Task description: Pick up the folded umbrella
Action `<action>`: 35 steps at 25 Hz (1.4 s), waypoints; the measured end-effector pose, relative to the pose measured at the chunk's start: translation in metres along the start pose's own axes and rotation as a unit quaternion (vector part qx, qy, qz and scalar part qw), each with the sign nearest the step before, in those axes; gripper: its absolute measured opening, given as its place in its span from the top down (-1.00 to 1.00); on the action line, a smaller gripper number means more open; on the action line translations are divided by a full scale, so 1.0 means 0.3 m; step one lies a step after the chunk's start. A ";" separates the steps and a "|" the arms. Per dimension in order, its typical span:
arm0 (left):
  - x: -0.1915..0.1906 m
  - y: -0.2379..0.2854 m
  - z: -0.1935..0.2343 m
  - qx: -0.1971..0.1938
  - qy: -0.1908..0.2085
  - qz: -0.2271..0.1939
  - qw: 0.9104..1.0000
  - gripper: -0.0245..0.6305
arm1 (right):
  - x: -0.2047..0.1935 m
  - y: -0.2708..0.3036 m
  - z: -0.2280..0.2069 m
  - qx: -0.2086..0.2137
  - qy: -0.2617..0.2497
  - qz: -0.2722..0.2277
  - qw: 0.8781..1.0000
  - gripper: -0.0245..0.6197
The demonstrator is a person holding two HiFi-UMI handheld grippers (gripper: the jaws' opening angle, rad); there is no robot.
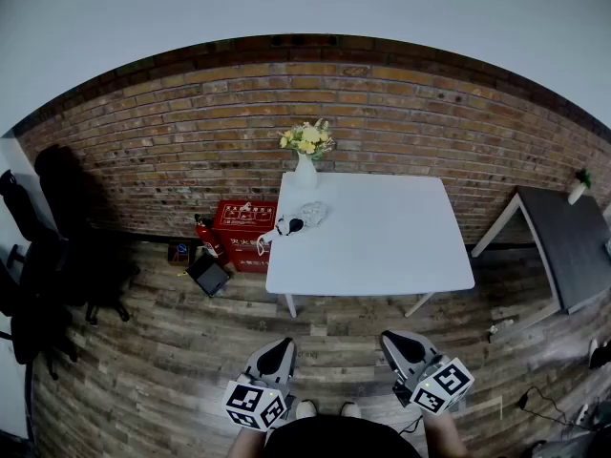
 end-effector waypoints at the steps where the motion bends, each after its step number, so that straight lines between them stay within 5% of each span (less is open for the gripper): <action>1: 0.003 0.003 0.004 0.001 0.001 -0.003 1.000 0.88 | 0.001 0.005 -0.003 0.001 -0.002 0.000 1.000 0.86; 35: 0.040 -0.069 0.263 -0.018 0.003 0.009 1.000 0.88 | -0.015 0.199 0.118 -0.013 0.002 0.014 1.000 0.85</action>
Point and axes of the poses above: the fingertips, and each gripper's own axes: y forward along the fingers, z to its left, x out of its top, the point moved 10 cm from there along -y, backward along the fingers, and after that the axes turned 7 degrees about -y, right-handed, at the moved point
